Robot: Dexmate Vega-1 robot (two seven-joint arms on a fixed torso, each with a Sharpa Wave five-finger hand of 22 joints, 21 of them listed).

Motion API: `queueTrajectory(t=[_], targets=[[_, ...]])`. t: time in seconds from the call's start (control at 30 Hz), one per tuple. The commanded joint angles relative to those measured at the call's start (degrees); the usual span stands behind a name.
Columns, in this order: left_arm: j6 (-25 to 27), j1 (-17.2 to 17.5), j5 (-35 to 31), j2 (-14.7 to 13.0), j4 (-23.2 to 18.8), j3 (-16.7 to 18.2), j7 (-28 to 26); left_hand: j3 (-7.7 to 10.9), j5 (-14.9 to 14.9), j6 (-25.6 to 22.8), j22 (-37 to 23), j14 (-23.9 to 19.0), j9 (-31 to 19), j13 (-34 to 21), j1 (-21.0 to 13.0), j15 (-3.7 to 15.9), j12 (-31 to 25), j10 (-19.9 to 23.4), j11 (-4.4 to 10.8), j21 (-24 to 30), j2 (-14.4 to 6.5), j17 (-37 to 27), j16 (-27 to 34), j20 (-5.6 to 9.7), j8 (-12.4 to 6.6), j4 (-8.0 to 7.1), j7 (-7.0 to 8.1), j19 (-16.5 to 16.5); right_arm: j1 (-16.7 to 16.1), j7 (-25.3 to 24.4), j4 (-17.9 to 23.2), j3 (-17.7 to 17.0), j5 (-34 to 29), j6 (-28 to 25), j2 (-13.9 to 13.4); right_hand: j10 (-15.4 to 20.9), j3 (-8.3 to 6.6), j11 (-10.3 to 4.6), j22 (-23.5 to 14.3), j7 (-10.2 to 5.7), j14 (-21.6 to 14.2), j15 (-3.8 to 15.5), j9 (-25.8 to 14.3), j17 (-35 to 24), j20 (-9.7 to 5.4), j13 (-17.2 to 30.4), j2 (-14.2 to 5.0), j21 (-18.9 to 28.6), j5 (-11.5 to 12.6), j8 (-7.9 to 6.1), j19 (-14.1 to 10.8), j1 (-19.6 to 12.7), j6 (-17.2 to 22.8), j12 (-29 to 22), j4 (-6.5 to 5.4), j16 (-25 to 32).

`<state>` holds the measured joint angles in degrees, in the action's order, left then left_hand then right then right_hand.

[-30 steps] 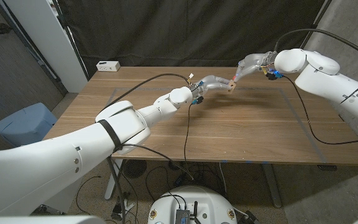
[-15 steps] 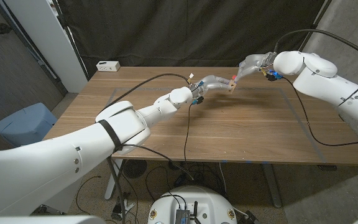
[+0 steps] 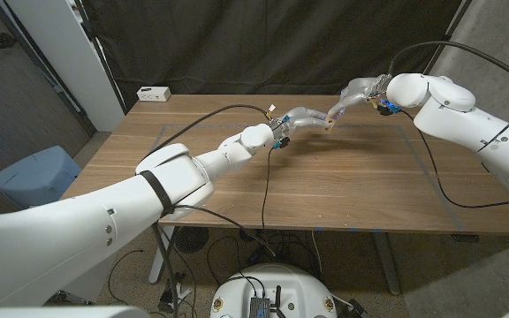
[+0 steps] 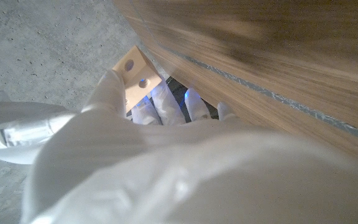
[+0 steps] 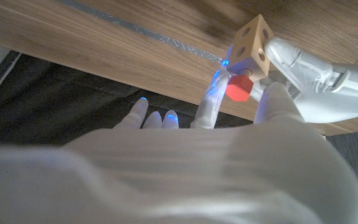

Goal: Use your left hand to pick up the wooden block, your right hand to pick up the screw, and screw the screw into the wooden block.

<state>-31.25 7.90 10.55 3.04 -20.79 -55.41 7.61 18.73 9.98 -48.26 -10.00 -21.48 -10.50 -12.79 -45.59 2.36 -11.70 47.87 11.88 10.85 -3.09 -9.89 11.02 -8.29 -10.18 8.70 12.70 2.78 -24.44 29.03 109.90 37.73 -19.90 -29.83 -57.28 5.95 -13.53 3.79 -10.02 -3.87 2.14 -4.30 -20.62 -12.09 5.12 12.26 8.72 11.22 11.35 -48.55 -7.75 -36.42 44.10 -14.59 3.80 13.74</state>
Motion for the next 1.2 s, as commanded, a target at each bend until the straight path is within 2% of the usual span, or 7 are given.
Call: queueTrajectory(t=[0.03,0.17,0.27,0.37,0.8,1.1,1.2], targets=[[-0.12,-0.01,-0.02,0.01,0.01,0.05,0.23,0.36,0.37,-0.92,-0.09,-0.55,-0.27,-0.06,0.17,4.31,-0.19,-0.27,-0.03,0.31,-0.06,-0.11,0.13,0.06,-0.72,-0.15,0.19,0.26,0.16,1.02,1.01,0.11,-1.04,-1.58,-0.14,-0.59,0.97,0.96,-0.11,1.03,0.34,-0.84,-0.34,-0.2,0.33,0.03,-0.01,-0.23,0.57,0.46,0.97,2.3,-2.51,0.82,-0.52,-0.35],[-0.29,0.02,-0.05,-0.01,0.0,0.06,0.2,0.37,0.38,-0.94,-0.09,-0.56,-0.27,-0.05,0.18,4.29,-0.18,-0.31,-0.05,0.32,-0.08,-0.11,0.13,0.11,-0.73,-0.15,0.18,0.31,0.25,1.47,1.04,-0.1,-0.68,-1.47,-0.28,-2.7,1.93,2.25,-0.09,2.76,1.49,-1.75,0.58,-0.31,0.96,0.12,-0.07,-0.35,1.06,3.13,2.2,4.34,-9.12,2.13,-0.71,-0.99],[-0.44,0.02,-0.09,-0.05,0.0,0.05,0.22,0.37,0.38,-0.91,-0.09,-0.57,-0.27,-0.04,0.17,4.32,-0.19,-0.27,-0.03,0.33,-0.08,-0.11,0.13,0.15,-0.72,-0.15,0.19,0.33,0.12,1.53,0.68,-0.66,0.47,-0.54,-0.37,-4.16,2.07,2.93,-0.08,3.44,2.36,-2.36,1.13,-0.34,1.15,0.23,-0.37,-0.36,1.23,4.38,2.72,4.81,-11.96,2.74,-0.61,-1.39],[-0.49,0.0,-0.15,-0.06,0.0,0.03,0.18,0.38,0.38,-0.9,-0.09,-0.59,-0.27,-0.05,0.17,4.27,-0.19,-0.28,-0.02,0.34,-0.08,-0.11,0.14,0.1,-0.71,-0.14,0.19,0.35,-0.16,1.41,0.37,-1.35,1.8,0.52,-0.57,-5.68,1.81,3.3,-0.07,4.43,3.13,-2.98,1.77,-0.24,1.36,0.35,-0.94,-0.37,1.25,5.98,3.29,4.55,-15.39,3.18,-0.2,-1.76],[-0.03,0.01,-0.17,0.02,0.01,0.01,-0.07,0.42,0.4,-0.88,-0.09,-0.62,-0.27,-0.04,0.13,4.28,-0.2,-0.25,-0.05,0.32,-0.11,-0.11,0.14,0.11,-0.71,-0.12,0.19,0.33,-0.42,3.05,0.12,-3.05,5.81,4.55,-2.41,-11.3,-0.42,4.27,-0.02,5.68,6.65,-4.14,4.24,0.1,2.07,0.59,-3.0,-0.44,-0.02,11.31,5.34,1.57,-23.95,3.75,2.2,-2.71],[0.63,-0.06,-0.08,0.14,0.03,-0.07,-0.26,0.45,0.41,-0.86,-0.09,-0.63,-0.27,-0.03,0.13,4.27,-0.22,-0.21,-0.06,0.31,-0.13,-0.11,0.14,0.15,-0.7,-0.12,0.19,0.32,-0.73,3.76,0.4,-3.38,6.45,5.92,-3.29,-13.68,-1.88,4.1,0.02,4.98,7.91,-4.12,5.18,0.15,2.1,0.65,-4.16,-0.33,-0.18,13.59,5.7,-0.34,-27.4,3.75,3.44,-2.75],[0.79,-0.13,-0.08,0.11,0.03,-0.13,-0.27,0.45,0.41,-0.84,-0.09,-0.6,-0.27,-0.04,0.13,4.24,-0.21,-0.26,-0.03,0.3,-0.13,-0.11,0.13,0.08,-0.69,-0.12,0.19,0.31,-0.91,3.66,0.36,-3.37,6.32,5.99,-3.33,-13.91,-2.66,3.93,0.04,3.25,7.98,-4.09,5.51,0.17,2.1,0.68,-4.67,-0.27,-0.12,13.75,5.67,-1.57,-27.06,3.5,4.12,-2.61]])
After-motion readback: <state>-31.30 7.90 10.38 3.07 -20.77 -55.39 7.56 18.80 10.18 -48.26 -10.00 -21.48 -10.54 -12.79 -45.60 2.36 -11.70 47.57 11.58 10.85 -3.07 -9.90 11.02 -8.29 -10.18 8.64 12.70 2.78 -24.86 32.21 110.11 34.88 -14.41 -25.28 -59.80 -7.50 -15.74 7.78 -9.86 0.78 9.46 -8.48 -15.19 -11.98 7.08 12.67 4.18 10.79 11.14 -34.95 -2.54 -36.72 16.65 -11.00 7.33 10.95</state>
